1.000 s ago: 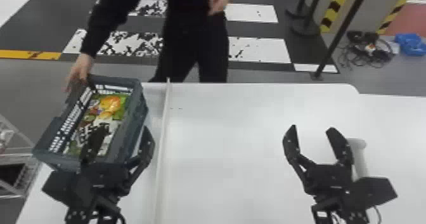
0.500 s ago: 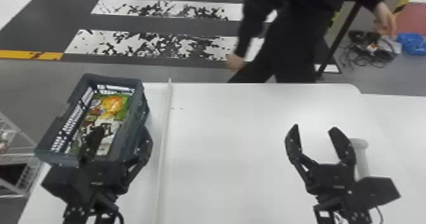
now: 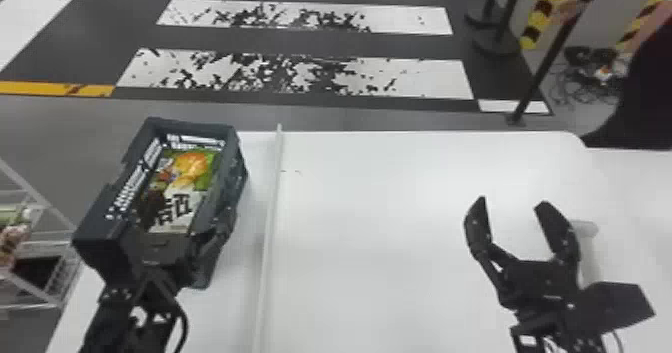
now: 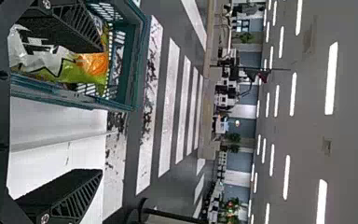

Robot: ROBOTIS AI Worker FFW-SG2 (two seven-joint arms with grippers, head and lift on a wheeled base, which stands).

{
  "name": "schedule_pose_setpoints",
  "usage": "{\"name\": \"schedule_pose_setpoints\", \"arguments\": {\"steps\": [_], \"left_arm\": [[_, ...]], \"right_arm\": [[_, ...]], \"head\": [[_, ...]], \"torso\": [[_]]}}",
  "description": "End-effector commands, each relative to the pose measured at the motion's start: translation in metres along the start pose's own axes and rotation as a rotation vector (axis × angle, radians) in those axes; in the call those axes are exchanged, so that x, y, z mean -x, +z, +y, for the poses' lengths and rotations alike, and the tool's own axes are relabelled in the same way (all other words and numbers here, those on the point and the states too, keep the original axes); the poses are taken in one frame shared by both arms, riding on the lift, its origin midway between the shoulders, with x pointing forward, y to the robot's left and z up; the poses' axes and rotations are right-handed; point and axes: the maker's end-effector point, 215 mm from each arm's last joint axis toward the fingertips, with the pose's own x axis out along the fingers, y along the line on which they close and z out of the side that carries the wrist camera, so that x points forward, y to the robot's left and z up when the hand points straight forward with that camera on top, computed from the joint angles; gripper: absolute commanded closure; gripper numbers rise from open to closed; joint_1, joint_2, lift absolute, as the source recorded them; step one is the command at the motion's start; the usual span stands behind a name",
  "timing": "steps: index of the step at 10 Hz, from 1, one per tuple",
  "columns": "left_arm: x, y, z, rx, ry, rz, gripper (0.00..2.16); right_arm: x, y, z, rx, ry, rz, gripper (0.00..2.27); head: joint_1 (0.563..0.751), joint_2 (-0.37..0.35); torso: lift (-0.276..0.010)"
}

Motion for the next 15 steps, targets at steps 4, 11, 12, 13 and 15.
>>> {"name": "schedule_pose_setpoints", "arguments": {"steps": [4, 11, 12, 13, 15], "left_arm": [[-0.010, 0.026, 0.024, -0.039, 0.032, -0.016, 0.07], [-0.034, 0.003, 0.103, 0.037, 0.114, 0.131, 0.10], [-0.045, -0.017, 0.101, 0.049, 0.108, 0.216, 0.10], [-0.057, -0.027, 0.103, 0.061, 0.111, 0.250, 0.10], [-0.081, -0.040, 0.101, 0.084, 0.102, 0.317, 0.10]], "right_arm": [[0.003, -0.002, -0.003, 0.008, 0.000, 0.008, 0.12], [0.009, -0.010, -0.004, 0.023, 0.006, 0.031, 0.12], [0.012, -0.013, -0.005, 0.024, 0.006, 0.040, 0.12], [0.013, -0.013, -0.003, 0.027, 0.008, 0.040, 0.12], [0.013, -0.011, -0.004, 0.027, 0.008, 0.040, 0.12]], "head": [[0.695, 0.021], [0.695, 0.140], [0.695, 0.139], [0.695, 0.139], [0.695, 0.134]], "torso": [[-0.029], [-0.029], [-0.029], [-0.029], [-0.029]]}}
